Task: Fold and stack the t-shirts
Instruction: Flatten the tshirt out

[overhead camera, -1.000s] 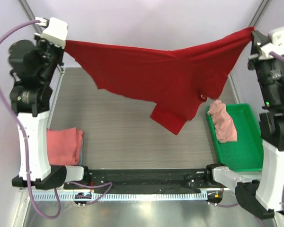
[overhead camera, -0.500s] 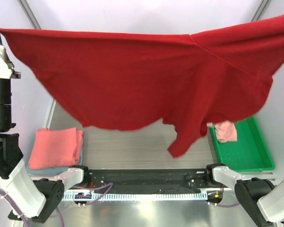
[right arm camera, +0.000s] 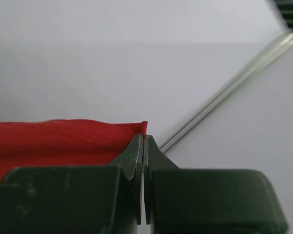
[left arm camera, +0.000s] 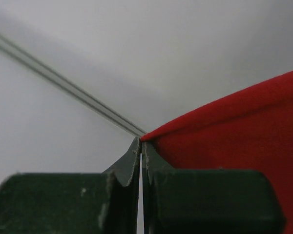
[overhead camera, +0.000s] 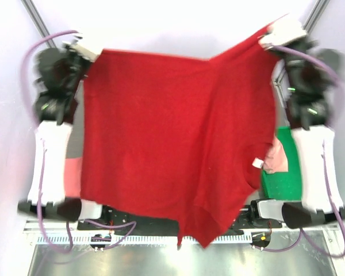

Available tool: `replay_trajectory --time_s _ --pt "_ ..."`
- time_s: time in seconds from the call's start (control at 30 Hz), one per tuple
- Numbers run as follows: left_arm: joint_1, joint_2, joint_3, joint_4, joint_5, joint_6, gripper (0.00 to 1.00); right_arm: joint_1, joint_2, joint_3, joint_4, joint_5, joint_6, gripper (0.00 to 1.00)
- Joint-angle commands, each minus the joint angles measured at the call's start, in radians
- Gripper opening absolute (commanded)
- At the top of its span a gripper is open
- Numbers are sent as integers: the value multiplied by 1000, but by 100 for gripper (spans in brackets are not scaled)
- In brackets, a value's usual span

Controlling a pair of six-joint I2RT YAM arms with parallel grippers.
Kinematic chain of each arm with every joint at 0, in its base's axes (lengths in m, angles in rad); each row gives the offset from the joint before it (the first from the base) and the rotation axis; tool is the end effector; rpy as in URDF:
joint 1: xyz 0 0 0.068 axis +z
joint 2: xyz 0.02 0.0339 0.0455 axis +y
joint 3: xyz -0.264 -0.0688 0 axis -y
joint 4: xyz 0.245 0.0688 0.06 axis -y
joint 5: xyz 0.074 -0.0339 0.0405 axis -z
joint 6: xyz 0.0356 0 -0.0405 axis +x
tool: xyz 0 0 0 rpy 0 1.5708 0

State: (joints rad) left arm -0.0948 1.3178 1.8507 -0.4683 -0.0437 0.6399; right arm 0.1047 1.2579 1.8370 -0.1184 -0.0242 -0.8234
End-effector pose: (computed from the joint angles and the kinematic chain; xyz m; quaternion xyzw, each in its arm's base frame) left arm 0.2429 -0.0215 0.5523 0.2307 0.6438 0.2107 0.6985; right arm 0.2079 0.0227 0.5977 -0.2450 0.4666 -0.2929 0.7978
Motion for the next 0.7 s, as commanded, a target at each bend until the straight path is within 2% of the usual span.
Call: replay_trajectory --time_s 0.0,0.03,0.13,0.27,0.3,0.4,0.5,0.6,0.67 --pt "9 93 -93 23 78 -6 0 -2 35 -204 81 -38 -71 1" --pt "7 121 -147 26 96 -12 0 -3 38 -338 112 -57 -62 1" --pt "3 278 -221 49 145 -43 0 1 101 -557 221 -82 -33 1" --pt "1 460 -243 57 177 -80 0 3 306 -665 325 -31 -11 1" --pt "0 550 -232 57 176 -89 0 3 345 -670 351 -26 -3 1" --pt "4 722 -115 54 145 -140 0 3 500 -607 378 -11 -16 1" --pt "23 822 -29 56 120 -201 0 1 673 -440 355 53 -2 1" --pt "43 932 111 53 104 -244 0 1 863 -151 268 150 16 1" --pt "47 1003 159 62 68 -244 0 0 994 -31 197 188 47 1"
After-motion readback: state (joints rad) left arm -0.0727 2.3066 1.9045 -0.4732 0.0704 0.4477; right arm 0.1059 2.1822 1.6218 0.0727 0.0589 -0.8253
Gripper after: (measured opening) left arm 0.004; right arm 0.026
